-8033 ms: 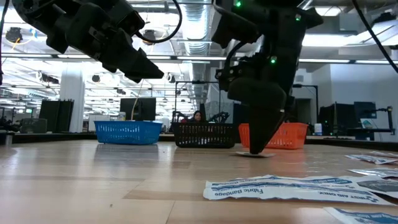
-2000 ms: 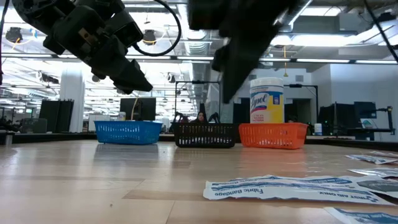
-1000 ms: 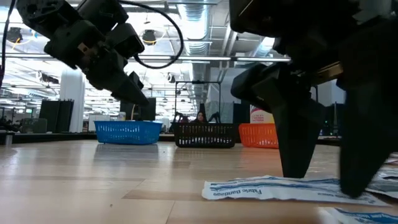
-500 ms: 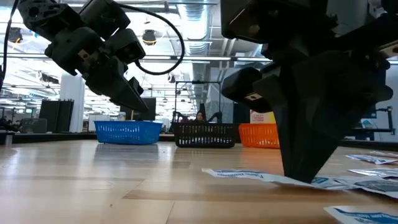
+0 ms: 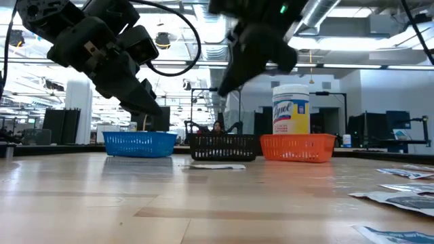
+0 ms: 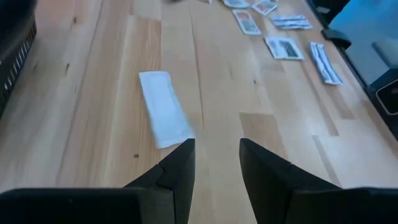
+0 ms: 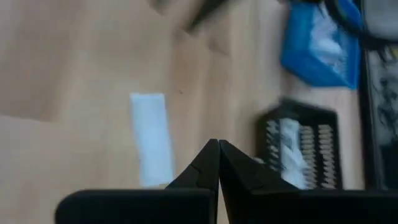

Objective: Pick & Place First Aid Supplies
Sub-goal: Put the bandage into the blue container

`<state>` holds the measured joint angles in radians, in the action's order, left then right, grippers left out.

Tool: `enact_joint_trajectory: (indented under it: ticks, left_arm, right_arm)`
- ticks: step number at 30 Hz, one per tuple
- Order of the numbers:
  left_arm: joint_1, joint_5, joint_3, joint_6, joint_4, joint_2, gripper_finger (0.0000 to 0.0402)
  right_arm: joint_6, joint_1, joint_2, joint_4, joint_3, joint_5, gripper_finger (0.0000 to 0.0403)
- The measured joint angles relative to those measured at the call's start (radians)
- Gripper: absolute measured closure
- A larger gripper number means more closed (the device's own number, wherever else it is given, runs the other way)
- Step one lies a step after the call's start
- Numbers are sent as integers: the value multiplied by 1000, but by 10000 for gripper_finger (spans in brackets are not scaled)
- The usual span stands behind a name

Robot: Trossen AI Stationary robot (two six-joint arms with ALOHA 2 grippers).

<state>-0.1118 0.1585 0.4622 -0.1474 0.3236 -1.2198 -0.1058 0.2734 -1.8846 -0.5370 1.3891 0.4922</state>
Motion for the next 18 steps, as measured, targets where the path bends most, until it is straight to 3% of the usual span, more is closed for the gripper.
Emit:
enact_joint_trajectory:
  ticks: [6,11,18]
  left_arm:
    - [-1,0,0,0,7,0,276]
    - [-1,-16,0,-2,12,0,276]
    - [-1,-19,0,-26,15,0,276]
  right_arm:
    - [-28,-40,-59,-44,-6,-196,398]
    - [-105,-32,-105,-8,-6,-171,372]
    - [86,-81,-185,18,-4,-266,292]
